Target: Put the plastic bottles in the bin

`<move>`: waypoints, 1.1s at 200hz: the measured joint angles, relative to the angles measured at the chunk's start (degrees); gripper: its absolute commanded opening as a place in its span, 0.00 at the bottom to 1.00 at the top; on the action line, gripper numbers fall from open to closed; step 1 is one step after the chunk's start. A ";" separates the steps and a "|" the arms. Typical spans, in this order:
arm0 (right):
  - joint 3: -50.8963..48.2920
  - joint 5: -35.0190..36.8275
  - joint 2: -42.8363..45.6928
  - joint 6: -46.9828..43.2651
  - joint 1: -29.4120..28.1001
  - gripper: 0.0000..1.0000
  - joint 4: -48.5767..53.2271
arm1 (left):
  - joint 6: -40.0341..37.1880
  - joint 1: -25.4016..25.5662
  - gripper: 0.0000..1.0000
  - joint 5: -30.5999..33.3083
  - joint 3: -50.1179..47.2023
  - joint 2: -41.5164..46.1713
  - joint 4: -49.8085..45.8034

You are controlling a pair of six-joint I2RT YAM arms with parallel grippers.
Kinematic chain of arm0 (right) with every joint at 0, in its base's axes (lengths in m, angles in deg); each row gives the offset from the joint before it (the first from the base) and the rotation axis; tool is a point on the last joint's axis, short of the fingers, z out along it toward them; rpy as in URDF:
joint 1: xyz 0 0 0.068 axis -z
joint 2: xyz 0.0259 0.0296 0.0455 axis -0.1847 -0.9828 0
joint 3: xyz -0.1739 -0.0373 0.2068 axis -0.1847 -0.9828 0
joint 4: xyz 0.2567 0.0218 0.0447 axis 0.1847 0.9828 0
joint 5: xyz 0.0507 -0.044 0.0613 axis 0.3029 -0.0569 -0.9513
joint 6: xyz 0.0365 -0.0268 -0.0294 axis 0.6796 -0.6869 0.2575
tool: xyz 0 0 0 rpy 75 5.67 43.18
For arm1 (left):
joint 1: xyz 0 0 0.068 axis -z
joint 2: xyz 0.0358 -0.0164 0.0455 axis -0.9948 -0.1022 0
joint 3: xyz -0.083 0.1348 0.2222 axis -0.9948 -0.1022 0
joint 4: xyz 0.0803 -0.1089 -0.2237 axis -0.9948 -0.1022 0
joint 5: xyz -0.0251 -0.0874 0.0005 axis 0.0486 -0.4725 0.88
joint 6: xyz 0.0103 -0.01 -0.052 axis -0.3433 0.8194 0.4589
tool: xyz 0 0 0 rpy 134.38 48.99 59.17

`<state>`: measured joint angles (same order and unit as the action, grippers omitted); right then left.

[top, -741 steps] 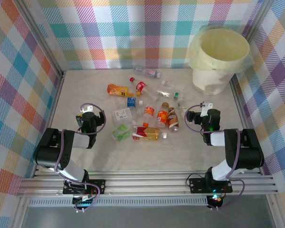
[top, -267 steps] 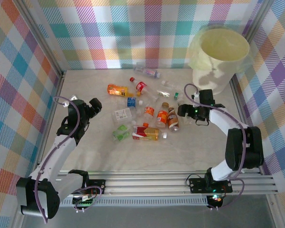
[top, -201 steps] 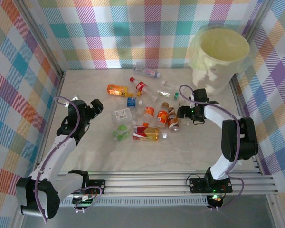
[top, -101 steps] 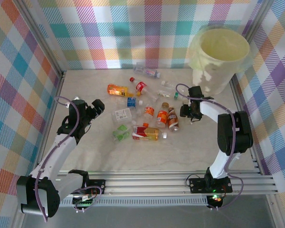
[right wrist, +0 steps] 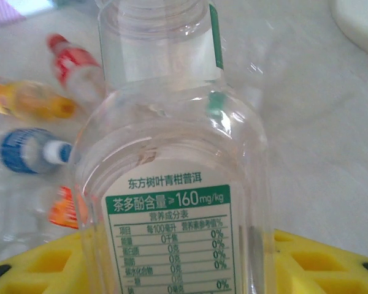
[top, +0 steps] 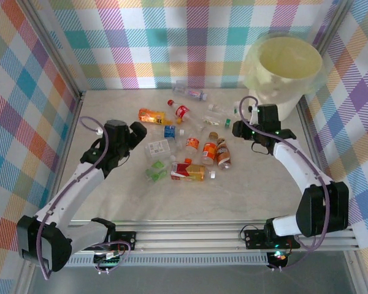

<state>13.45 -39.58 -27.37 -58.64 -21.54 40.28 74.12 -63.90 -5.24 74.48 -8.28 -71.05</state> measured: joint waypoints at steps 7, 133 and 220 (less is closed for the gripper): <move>1.07 -1.40 0.00 0.44 0.00 0.32 -0.61 | 0.39 0.72 1.00 0.26 1.84 -0.92 -0.74; 45.94 -10.14 -18.45 6.95 9.53 0.29 0.13 | -3.32 1.44 1.00 -1.27 0.42 -3.10 3.34; 77.37 -2.45 -43.10 9.62 16.00 0.36 13.46 | -6.58 1.44 1.00 -0.92 -1.90 0.74 5.33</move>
<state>90.82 -42.03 -70.48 -49.02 -5.54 53.74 67.54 -62.46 -6.16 72.58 -7.54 -65.72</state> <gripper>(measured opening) 0.553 0.997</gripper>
